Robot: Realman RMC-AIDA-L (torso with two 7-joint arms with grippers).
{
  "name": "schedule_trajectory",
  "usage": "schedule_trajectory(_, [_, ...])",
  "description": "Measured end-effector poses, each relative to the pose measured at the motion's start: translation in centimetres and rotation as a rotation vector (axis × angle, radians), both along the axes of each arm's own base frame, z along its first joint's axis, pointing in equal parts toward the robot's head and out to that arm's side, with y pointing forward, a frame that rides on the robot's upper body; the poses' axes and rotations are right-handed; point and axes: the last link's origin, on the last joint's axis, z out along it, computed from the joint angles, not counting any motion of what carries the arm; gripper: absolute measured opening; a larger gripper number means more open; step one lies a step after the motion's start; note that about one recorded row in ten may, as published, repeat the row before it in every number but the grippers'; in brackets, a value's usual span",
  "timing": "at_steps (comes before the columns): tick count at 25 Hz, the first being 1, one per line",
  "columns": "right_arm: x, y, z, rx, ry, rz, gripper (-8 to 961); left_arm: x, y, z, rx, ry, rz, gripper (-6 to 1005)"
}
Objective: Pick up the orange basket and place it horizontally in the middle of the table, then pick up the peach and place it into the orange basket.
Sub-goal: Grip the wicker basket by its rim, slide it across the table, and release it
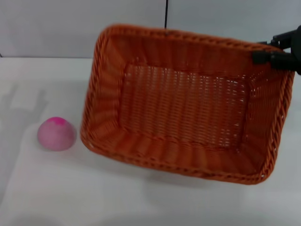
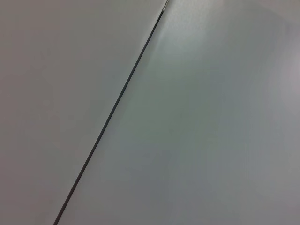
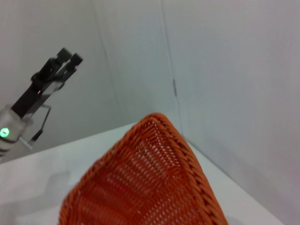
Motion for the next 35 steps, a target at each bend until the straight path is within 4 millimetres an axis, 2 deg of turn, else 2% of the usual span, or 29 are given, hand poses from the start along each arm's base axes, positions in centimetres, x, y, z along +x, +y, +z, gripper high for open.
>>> schedule_trajectory(5, [0.5, 0.1, -0.5, -0.03, -0.029, 0.008, 173, 0.1, 0.1, 0.0, 0.0, -0.003, -0.004, 848])
schedule_trajectory(11, [1.1, 0.9, -2.0, -0.062, -0.105, 0.024, 172, 0.2, 0.3, 0.0, -0.006, -0.009, -0.008, 849])
schedule_trajectory(21, [0.1, 2.6, -4.5, -0.07, -0.14, 0.045, 170, 0.5, 0.4, -0.2, -0.014, -0.013, -0.022, 848])
schedule_trajectory(28, [-0.2, 3.2, -4.9, -0.062, -0.146, 0.035, 169, 0.4, 0.2, -0.3, -0.015, -0.013, -0.021, 848])
schedule_trajectory(34, [-0.3, 3.7, -4.4, -0.03, -0.12, 0.001, 168, 0.4, 0.2, -0.3, -0.017, -0.013, -0.019, 848])
schedule_trajectory(35, [-0.2, 3.8, -4.2, -0.017, -0.109, -0.005, 197, 0.4, 0.2, -0.3, -0.017, -0.013, -0.019, 848])
